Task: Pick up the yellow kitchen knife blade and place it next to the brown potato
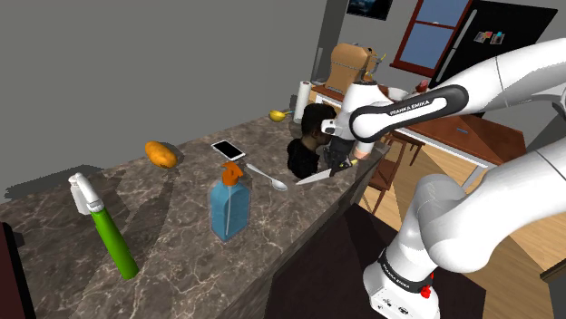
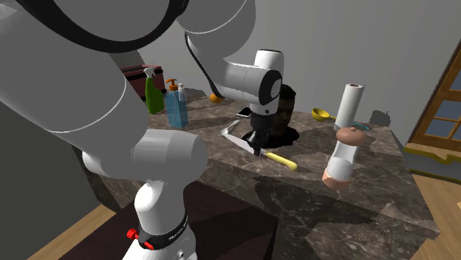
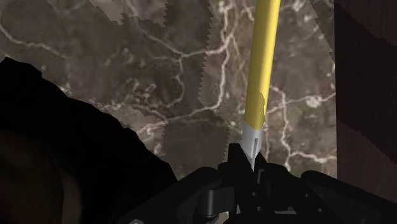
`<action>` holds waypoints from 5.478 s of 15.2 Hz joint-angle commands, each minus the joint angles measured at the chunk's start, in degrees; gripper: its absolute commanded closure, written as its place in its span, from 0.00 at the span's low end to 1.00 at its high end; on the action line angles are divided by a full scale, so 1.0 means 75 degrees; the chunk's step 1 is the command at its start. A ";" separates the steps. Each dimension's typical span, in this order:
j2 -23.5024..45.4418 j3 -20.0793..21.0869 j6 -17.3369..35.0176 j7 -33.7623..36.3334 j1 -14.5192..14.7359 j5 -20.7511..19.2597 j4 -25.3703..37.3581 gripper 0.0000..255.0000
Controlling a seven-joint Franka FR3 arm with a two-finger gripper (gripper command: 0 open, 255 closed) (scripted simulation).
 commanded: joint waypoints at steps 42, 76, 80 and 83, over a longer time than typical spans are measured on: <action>0.1948 0.2092 -0.2143 0.1514 0.1961 0.2649 0.3801 1.00; 0.5786 0.2497 -0.0230 0.1214 0.2520 0.4880 0.5248 1.00; 0.5863 0.2514 -0.0119 0.1173 0.2506 0.4937 0.5204 1.00; 0.5863 0.2514 -0.0119 0.1173 0.2506 0.4937 0.5204 1.00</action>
